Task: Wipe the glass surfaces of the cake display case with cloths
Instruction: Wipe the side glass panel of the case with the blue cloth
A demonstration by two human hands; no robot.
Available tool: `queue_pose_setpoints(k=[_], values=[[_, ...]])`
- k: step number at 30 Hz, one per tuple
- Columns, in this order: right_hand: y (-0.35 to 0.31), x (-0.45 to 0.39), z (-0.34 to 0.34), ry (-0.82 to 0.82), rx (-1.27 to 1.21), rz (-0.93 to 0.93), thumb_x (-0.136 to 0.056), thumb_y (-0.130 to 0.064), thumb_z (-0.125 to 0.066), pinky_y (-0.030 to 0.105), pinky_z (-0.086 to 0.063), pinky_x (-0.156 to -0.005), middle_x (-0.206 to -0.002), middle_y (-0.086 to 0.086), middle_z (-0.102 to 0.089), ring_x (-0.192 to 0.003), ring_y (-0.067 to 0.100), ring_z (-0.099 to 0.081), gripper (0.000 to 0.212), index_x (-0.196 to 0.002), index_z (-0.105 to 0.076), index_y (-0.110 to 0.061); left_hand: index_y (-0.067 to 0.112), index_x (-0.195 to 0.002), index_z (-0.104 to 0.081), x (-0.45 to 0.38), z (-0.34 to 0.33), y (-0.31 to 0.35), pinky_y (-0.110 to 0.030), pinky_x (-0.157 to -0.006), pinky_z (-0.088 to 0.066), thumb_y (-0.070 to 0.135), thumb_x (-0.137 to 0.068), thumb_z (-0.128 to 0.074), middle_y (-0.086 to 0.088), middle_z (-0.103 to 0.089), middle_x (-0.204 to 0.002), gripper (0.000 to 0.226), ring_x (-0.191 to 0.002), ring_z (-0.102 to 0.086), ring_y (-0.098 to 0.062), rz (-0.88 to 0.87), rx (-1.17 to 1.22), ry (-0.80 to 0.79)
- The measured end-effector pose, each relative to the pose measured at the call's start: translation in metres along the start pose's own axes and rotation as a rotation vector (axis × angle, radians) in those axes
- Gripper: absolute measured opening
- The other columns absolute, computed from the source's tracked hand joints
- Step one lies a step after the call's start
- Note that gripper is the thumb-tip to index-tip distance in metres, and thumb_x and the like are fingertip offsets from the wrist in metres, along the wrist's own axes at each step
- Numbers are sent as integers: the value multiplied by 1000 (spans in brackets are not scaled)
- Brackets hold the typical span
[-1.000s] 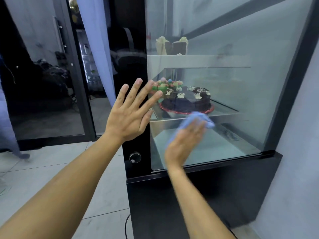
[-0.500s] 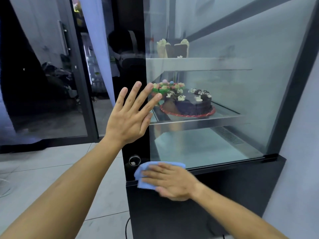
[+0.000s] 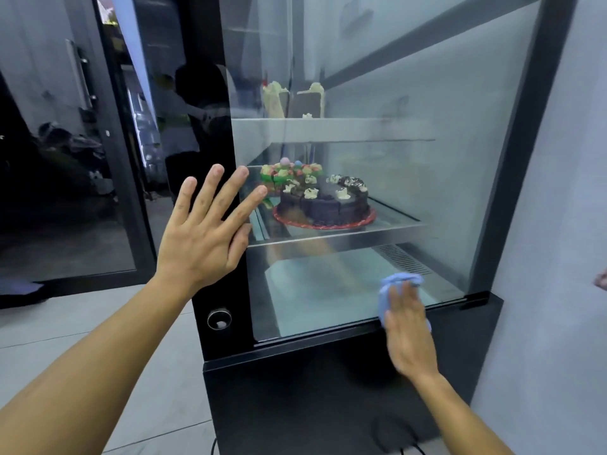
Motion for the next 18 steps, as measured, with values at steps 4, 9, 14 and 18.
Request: queue_pose_setpoints(k=[4,9,14,18], values=[[-28,-21,-16,314,-174,-642,-109,-22,-29,41,-10,-128,-171,22,0,-159,37,-5,63,-159,6,-5,28,-166,-23,1,0,-1,-55,-129,-12,36,-108,-38,-7,-16,-174,60,-160,-12,-35,-4,3,7],[-234,19,-51,161,-284,-12,-112,-35,-19,37,9,-128,-173,10,11,-160,29,10,59,-165,0,-20,29,-166,-18,6,-2,17,-55,-129,-4,34,-108,-33,-6,-10,-175,60,-161,-3,-33,177,88,-8],[-142,-31,-23,250,65,474,-112,-39,-22,39,-5,-129,-173,-6,5,-160,20,-2,56,-165,-5,-35,30,-167,-16,11,-11,28,-55,-129,-5,37,-109,-31,-7,-9,-175,60,-161,4,-31,272,60,-26],[-10,-73,39,440,-112,-73,-110,-37,-20,41,0,-130,-173,-3,4,-161,21,1,59,-166,-8,-22,29,-166,-18,13,-13,29,-53,-130,-3,37,-110,-31,-7,-10,-174,59,-161,3,-32,279,40,0]])
Point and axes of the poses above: each hand's wrist, its own x-axis away from the middle knuckle, its own z-axis out of the back of the hand, y = z × x, the point moved 6 cm from there along -x, towards the middle knuckle
